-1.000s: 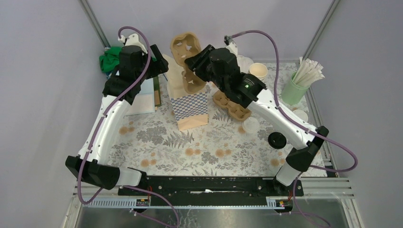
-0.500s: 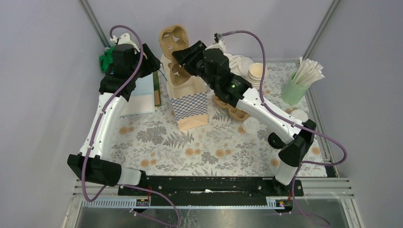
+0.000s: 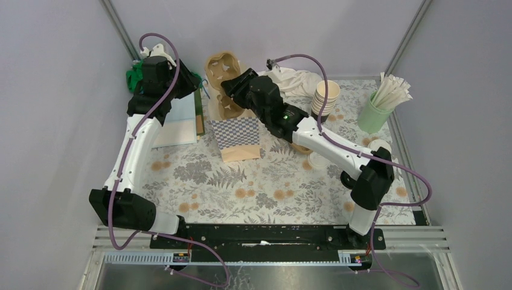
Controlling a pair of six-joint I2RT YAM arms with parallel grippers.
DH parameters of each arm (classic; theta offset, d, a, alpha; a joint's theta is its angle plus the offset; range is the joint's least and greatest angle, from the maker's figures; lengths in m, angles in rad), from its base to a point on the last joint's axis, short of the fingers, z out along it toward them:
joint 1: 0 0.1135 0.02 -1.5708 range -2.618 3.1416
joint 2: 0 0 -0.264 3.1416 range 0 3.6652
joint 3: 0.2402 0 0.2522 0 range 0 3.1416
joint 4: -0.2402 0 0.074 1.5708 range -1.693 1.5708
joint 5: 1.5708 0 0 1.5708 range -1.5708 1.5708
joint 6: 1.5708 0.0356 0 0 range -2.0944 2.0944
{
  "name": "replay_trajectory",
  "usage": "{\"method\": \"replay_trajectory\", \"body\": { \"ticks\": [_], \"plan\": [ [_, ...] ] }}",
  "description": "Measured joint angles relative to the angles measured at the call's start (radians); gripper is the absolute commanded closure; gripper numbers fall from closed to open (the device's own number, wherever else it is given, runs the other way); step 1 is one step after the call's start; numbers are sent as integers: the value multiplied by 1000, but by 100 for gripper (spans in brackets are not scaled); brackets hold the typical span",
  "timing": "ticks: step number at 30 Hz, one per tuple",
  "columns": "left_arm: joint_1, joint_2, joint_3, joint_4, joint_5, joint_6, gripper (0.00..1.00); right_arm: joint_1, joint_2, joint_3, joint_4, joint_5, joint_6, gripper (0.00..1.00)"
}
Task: Pack the takeout coffee
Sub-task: Place the cup tray in the takeout bag.
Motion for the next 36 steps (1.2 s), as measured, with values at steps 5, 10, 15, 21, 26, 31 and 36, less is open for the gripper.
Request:
{"method": "replay_trajectory", "body": {
  "ticks": [5, 10, 15, 21, 26, 31, 36],
  "plan": [
    [0, 0, -2, 2, 11, 3, 87, 0, 0, -33, -29, 3, 10, 76],
    [1, -25, -2, -19, 41, -11, 99, 0, 0, -31, -127, 28, 31, 78],
    [2, -100, -31, -30, 95, -65, 100, 0, 2, 8, -296, 34, 68, 77],
    [2, -272, -173, -15, 141, -191, 100, 0, 34, 131, -492, 34, 106, 76],
    [2, -395, -284, 25, 177, -309, 100, 0, 56, 226, -647, 23, 105, 76],
    [2, -481, -396, 71, 222, -405, 100, 0, 63, 256, -727, -14, 64, 79],
    [2, -555, -475, 74, 242, -443, 100, 0, 73, 257, -781, -81, -14, 80]
  ]
}}
